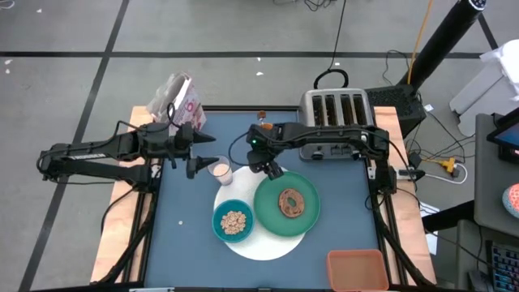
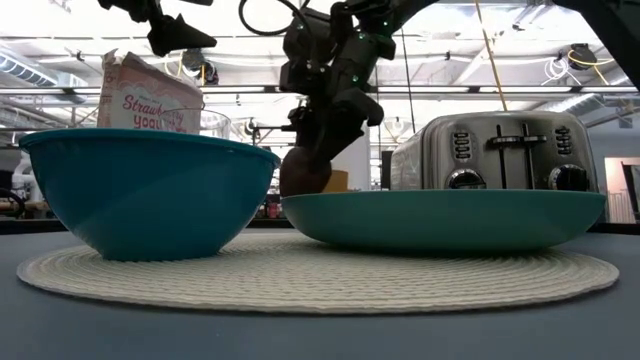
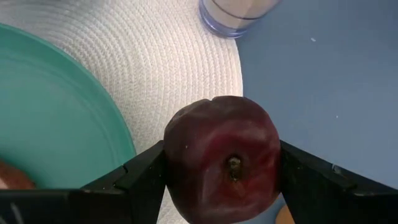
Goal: Arrange a breakfast setting
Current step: Put the apple on the white placemat to the top of the green plate, then put the blue patterned spoon on the table to the left of the white placemat
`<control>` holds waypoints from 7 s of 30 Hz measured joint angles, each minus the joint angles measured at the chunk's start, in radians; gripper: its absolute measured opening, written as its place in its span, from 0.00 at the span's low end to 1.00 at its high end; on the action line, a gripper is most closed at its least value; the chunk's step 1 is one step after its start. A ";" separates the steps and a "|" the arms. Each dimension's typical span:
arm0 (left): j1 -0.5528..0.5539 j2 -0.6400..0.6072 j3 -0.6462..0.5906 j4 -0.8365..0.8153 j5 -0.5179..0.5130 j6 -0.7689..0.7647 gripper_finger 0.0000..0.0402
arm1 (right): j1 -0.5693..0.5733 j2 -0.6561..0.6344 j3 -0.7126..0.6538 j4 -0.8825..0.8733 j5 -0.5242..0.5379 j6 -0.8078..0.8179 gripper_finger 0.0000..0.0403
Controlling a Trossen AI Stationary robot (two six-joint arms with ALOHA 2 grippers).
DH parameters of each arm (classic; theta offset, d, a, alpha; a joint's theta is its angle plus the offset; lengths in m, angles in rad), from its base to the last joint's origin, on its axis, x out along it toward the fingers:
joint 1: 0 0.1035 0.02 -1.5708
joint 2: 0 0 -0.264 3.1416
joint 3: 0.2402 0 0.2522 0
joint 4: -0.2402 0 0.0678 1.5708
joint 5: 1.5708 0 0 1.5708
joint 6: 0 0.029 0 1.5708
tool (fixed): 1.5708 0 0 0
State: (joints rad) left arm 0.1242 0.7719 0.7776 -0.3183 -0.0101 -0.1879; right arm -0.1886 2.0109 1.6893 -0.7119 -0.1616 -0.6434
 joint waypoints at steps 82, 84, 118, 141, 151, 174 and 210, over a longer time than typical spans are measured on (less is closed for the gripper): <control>0.000 0.000 0.000 0.000 0.000 -0.010 0.94 | 0.000 0.000 -0.161 0.244 0.004 -0.023 0.90; 0.000 0.000 0.000 0.000 0.000 -0.010 0.94 | 0.000 -0.004 -0.161 0.258 0.005 -0.023 0.90; -0.002 0.000 0.000 0.000 0.001 -0.008 0.94 | -0.155 -0.454 -0.196 0.357 0.423 0.400 0.90; -0.001 0.000 0.000 0.000 0.001 -0.007 0.94 | -0.261 -0.426 -0.707 1.128 0.261 0.797 0.90; -0.002 0.000 0.000 0.009 0.000 -0.014 0.94 | -0.254 -0.315 -0.458 0.844 0.265 0.752 0.90; -0.008 0.000 0.000 0.006 0.000 -0.017 0.94 | -0.254 -0.244 -0.503 0.806 0.314 0.893 0.90; -0.008 0.000 0.000 0.006 0.001 -0.005 0.94 | -0.231 -0.121 -0.515 0.952 0.262 0.895 0.75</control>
State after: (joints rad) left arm 0.1165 0.7723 0.7773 -0.3122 -0.0093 -0.1925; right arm -0.4192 1.8897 1.1740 0.2405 0.1005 0.2521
